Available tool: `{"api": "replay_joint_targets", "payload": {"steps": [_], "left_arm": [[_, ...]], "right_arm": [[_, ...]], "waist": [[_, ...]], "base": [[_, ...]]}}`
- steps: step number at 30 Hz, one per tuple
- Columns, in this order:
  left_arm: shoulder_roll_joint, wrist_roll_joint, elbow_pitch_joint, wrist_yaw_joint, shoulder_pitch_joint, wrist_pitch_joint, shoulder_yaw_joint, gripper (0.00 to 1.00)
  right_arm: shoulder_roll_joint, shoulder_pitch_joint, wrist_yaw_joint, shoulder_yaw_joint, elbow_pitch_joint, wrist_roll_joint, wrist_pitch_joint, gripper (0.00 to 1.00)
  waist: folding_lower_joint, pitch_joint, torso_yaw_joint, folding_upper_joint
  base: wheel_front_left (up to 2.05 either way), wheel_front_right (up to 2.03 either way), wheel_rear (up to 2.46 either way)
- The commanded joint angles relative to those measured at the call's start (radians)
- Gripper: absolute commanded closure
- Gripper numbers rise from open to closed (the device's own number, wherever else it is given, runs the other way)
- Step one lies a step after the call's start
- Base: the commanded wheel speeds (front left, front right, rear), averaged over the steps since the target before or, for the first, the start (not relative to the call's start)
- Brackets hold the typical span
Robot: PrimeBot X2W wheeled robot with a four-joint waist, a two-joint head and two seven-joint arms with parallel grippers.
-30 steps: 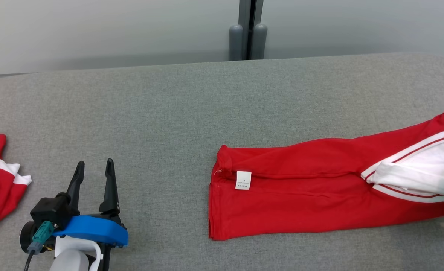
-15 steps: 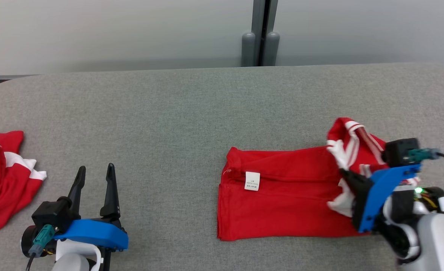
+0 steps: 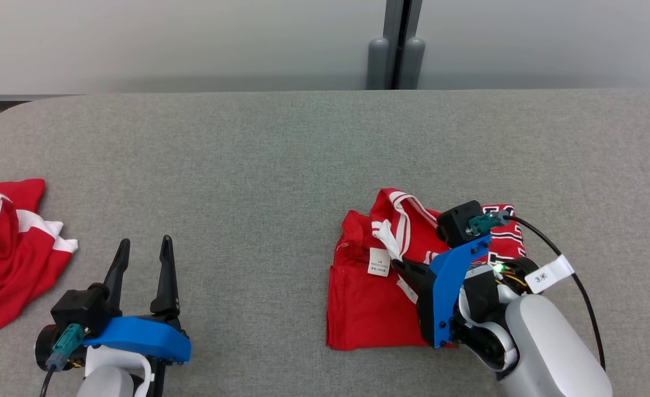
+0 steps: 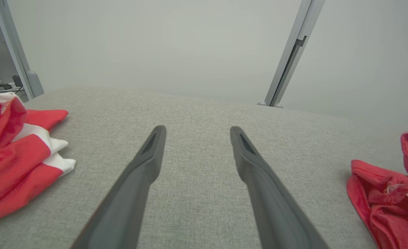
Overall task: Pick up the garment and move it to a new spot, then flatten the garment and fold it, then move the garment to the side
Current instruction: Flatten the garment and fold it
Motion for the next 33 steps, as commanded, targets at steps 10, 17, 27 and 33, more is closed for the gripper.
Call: {"api": "replay_joint_targets", "payload": {"steps": [10, 17, 27, 33], "left_arm": [[-0.01, 0.009, 0.017, -0.009, -0.024, -0.005, -0.01, 0.0], [-0.011, 0.006, 0.019, -0.012, -0.007, -0.005, -0.001, 0.0], [-0.003, 0.013, 0.003, -0.008, 0.011, -0.005, 0.02, 0.0], [-0.005, 0.017, -0.004, -0.008, 0.019, -0.005, 0.023, 0.0]], "right_arm": [[0.005, -0.115, 0.001, 0.095, 0.186, 0.08, -0.074, 0.63], [0.006, -0.102, 0.001, 0.103, 0.135, 0.268, -0.159, 0.0], [-0.038, 0.018, 0.001, -0.086, -0.199, 0.238, -0.232, 0.0], [-0.064, 0.147, 0.001, -0.237, -0.257, 0.043, -0.292, 0.0]], "waist": [[-0.0001, -0.001, 0.03, 0.0], [-0.0001, -0.006, 0.026, 0.0], [-0.0001, -0.025, -0.018, 0.0], [-0.0001, -0.036, -0.037, 0.0]], "base": [[0.0, 0.0, 0.0], [0.0, 0.0, 0.0], [0.0, 0.0, 0.0], [0.0, 0.0, 0.0]]}}
